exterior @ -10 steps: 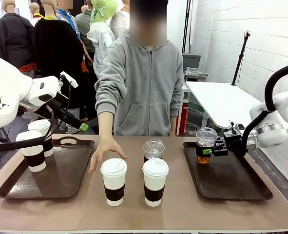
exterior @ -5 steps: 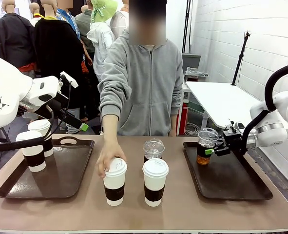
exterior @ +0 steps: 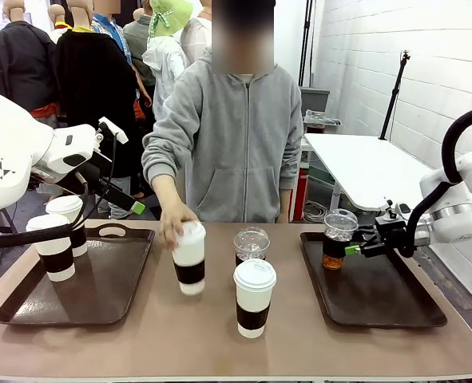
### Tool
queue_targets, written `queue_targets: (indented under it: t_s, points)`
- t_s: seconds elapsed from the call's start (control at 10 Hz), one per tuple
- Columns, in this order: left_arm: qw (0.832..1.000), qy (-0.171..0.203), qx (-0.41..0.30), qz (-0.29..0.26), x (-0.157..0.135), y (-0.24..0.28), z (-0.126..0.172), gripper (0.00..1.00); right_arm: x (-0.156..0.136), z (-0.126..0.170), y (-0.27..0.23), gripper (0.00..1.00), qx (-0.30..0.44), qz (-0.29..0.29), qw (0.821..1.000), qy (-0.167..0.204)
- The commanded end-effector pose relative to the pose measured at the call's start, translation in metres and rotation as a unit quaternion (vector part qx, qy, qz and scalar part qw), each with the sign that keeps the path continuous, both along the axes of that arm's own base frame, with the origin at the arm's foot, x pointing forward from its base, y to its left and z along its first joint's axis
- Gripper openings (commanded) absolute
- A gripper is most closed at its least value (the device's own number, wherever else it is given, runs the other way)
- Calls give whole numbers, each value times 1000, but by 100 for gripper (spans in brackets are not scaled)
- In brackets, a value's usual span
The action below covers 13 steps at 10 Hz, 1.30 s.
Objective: Distribute the coffee onto the tray.
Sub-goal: Pick up one iced Americano and place it on the right Handle tray, then pick up another iced Americano from the middle of the table and place it on the right Handle tray.
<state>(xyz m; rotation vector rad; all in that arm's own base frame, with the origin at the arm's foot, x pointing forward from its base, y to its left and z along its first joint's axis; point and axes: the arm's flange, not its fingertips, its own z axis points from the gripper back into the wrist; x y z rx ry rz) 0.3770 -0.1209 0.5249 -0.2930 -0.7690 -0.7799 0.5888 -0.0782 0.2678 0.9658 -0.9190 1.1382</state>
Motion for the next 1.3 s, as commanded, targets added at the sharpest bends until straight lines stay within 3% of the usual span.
queue_targets:
  t_s: [0.0, 0.5, 1.2]
  points:
    - [1000, 1, -3, -1, 1, 2, -1, 100, -15, 7, -10, 100, -2, -13, 1000, 9]
    - [1000, 1, -3, -1, 1, 2, -1, 100, -30, 8, -25, 100, -5, -40, 999, 5]
    - [1000, 1, -3, -1, 1, 2, -1, 100, -21, 6, -33, 100, -4, -32, 999, 6]
